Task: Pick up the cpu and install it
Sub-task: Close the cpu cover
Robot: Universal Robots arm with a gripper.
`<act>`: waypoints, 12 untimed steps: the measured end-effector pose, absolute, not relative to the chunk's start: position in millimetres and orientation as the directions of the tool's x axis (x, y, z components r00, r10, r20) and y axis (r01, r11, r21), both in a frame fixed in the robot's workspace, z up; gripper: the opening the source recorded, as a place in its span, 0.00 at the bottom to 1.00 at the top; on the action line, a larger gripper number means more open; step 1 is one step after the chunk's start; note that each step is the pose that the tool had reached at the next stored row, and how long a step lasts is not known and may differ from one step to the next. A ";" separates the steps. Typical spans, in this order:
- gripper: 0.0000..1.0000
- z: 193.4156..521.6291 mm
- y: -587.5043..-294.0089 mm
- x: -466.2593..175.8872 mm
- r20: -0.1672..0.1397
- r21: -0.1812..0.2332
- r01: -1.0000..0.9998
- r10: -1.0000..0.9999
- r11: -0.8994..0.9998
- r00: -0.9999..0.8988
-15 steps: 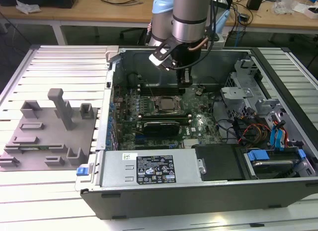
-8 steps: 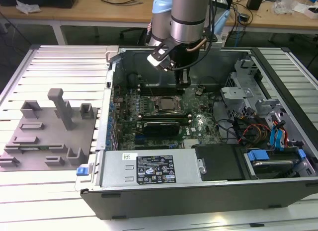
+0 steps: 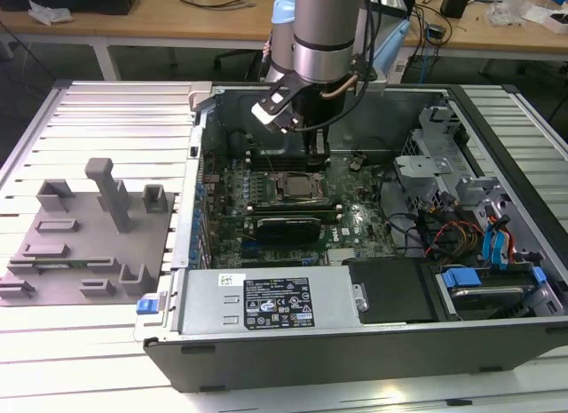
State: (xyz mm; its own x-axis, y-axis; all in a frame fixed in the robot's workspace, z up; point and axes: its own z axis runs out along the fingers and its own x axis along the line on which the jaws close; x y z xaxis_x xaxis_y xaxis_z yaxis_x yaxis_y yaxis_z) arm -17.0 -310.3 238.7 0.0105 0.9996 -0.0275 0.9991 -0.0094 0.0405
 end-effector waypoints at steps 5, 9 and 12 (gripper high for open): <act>0.11 235.6 -312.9 -21.5 -0.028 0.040 0.999 1.000 -0.009 0.010; 0.11 235.4 -312.8 -21.6 -0.027 0.040 0.999 1.000 0.005 -0.004; 0.11 235.3 -312.9 -21.6 -0.027 0.040 0.996 0.997 0.077 -0.076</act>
